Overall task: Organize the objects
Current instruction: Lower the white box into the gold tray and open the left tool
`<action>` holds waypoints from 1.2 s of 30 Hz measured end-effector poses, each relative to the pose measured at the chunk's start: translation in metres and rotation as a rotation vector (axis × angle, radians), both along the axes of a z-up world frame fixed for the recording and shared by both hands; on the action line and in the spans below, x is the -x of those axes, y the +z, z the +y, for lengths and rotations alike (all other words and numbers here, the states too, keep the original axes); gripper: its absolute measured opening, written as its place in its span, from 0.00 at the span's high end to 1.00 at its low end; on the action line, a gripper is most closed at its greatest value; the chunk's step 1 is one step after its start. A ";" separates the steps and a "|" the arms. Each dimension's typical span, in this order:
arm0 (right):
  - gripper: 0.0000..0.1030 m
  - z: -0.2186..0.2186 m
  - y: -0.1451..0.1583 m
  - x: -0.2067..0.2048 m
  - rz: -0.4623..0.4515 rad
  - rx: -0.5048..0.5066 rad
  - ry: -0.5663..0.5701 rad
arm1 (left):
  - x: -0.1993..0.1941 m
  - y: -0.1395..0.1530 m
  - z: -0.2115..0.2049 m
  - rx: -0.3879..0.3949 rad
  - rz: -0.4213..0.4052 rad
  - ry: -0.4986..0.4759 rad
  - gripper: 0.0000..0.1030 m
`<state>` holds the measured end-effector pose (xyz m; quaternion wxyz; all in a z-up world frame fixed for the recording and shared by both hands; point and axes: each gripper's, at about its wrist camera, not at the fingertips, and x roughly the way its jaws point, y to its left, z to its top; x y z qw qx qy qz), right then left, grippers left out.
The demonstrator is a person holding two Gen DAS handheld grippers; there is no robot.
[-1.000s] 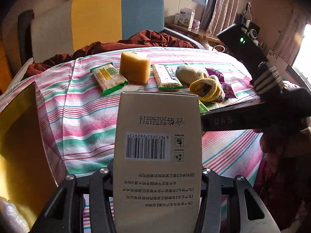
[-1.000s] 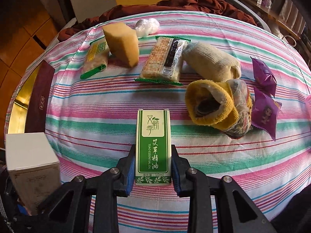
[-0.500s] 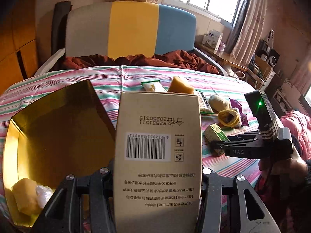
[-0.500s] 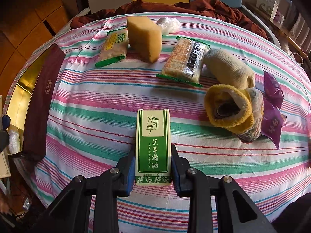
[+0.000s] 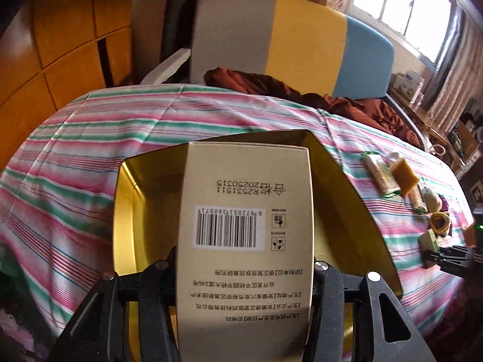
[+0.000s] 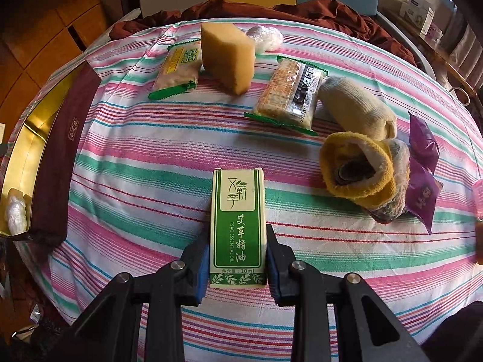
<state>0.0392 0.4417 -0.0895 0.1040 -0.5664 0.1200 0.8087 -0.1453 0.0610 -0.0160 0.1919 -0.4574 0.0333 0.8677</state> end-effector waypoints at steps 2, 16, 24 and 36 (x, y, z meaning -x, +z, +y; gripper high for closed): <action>0.70 0.000 0.000 0.001 0.000 0.000 0.000 | 0.019 -0.014 -0.015 0.018 -0.041 0.055 0.51; 0.70 0.001 -0.001 0.000 0.000 0.001 -0.001 | 0.052 -0.061 -0.027 0.105 -0.145 0.141 0.50; 0.70 0.001 -0.001 0.000 0.000 0.001 -0.002 | 0.048 -0.062 -0.022 0.124 -0.144 0.155 0.50; 0.70 -0.001 -0.001 0.001 -0.002 -0.008 0.004 | 0.022 -0.035 -0.033 0.091 -0.064 0.188 0.35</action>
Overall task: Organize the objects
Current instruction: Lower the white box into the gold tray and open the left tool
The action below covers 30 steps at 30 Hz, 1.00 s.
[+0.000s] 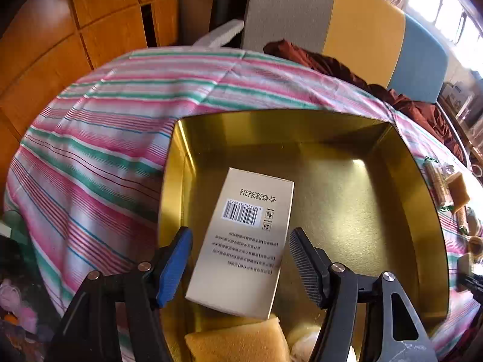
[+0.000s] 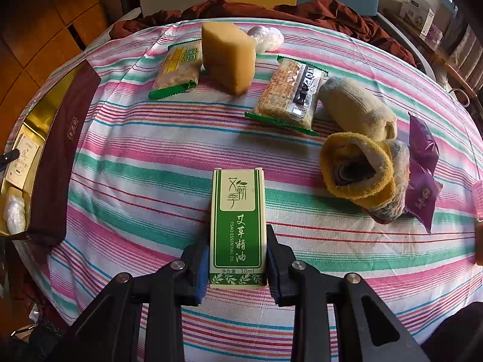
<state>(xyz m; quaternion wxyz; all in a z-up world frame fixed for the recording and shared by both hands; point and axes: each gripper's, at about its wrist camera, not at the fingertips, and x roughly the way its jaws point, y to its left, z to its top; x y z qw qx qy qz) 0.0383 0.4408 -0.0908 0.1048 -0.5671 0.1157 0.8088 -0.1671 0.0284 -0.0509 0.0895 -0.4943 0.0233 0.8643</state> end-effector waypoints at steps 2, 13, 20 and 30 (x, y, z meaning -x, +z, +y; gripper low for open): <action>0.70 0.000 0.001 0.000 -0.001 -0.003 0.002 | -0.012 0.009 -0.004 -0.005 0.035 0.012 0.35; 0.70 -0.015 0.003 -0.001 -0.006 -0.038 0.023 | -0.098 0.048 -0.021 -0.053 0.226 0.040 0.28; 0.71 -0.045 0.007 0.003 0.015 -0.026 0.051 | -0.119 0.053 -0.018 -0.073 0.256 0.019 0.26; 0.71 -0.084 0.047 0.029 0.142 0.004 0.066 | -0.131 0.046 -0.025 -0.081 0.249 0.015 0.26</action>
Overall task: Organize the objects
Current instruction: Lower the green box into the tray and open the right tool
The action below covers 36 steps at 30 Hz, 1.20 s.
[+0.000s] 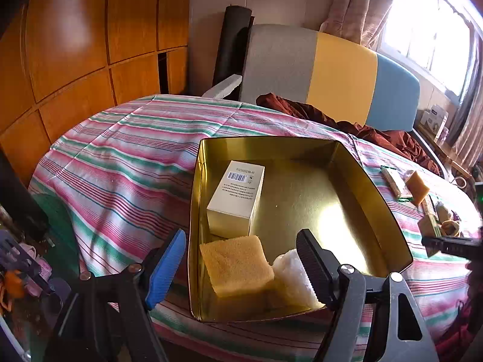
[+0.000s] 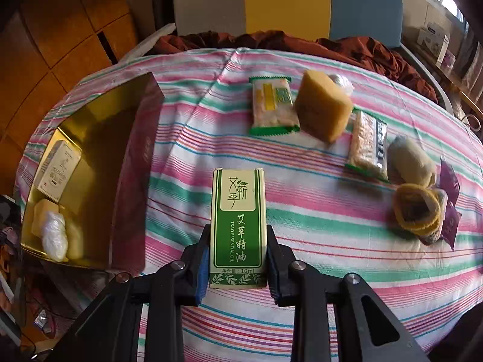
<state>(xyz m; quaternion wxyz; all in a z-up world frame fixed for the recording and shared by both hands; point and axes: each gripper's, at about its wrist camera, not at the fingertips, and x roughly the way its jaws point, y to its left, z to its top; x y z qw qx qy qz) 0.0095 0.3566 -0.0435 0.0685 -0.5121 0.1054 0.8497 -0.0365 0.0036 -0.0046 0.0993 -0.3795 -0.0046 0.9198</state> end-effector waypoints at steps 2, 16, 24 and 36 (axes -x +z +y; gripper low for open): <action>0.71 -0.011 0.011 0.004 0.027 -0.002 0.014 | 0.000 -0.003 -0.002 -0.006 -0.006 0.002 0.26; 0.71 -0.108 0.036 0.051 0.106 0.065 0.232 | -0.006 -0.002 -0.015 -0.032 0.001 0.030 0.26; 0.71 -0.158 0.001 0.104 0.013 0.089 0.307 | -0.007 -0.007 -0.037 -0.048 -0.013 0.077 0.21; 0.54 -0.199 -0.025 0.122 -0.052 0.313 0.399 | -0.004 -0.012 -0.048 -0.050 -0.031 0.107 0.21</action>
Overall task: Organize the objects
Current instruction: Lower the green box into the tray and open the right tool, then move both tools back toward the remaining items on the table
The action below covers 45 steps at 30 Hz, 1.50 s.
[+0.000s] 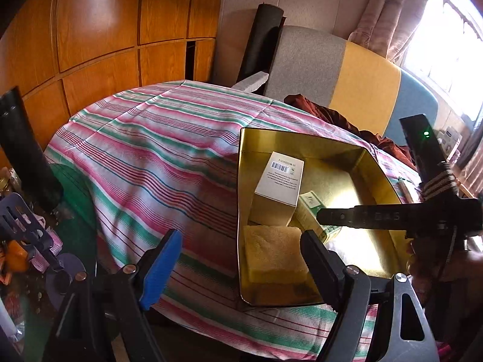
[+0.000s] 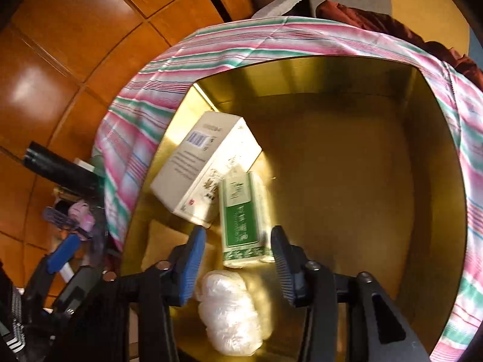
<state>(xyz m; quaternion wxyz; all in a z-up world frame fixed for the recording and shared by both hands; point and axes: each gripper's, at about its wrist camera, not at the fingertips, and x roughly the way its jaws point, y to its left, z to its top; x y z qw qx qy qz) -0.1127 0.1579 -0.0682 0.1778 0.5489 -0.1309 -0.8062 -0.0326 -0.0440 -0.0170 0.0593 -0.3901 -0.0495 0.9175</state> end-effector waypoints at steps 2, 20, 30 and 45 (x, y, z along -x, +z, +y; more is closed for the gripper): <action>0.54 0.005 0.007 -0.006 0.027 -0.024 -0.016 | 0.000 0.001 0.000 0.000 0.004 0.002 0.21; 0.23 0.105 0.060 -0.068 0.205 -0.173 -0.246 | -0.003 0.011 0.045 0.018 0.007 -0.112 0.20; 0.23 0.192 0.050 -0.100 0.158 -0.213 -0.429 | -0.008 0.019 0.095 0.044 0.021 -0.243 0.18; 0.22 0.378 0.048 -0.175 0.038 -0.311 -0.876 | -0.010 0.026 0.192 0.058 0.004 -0.488 0.08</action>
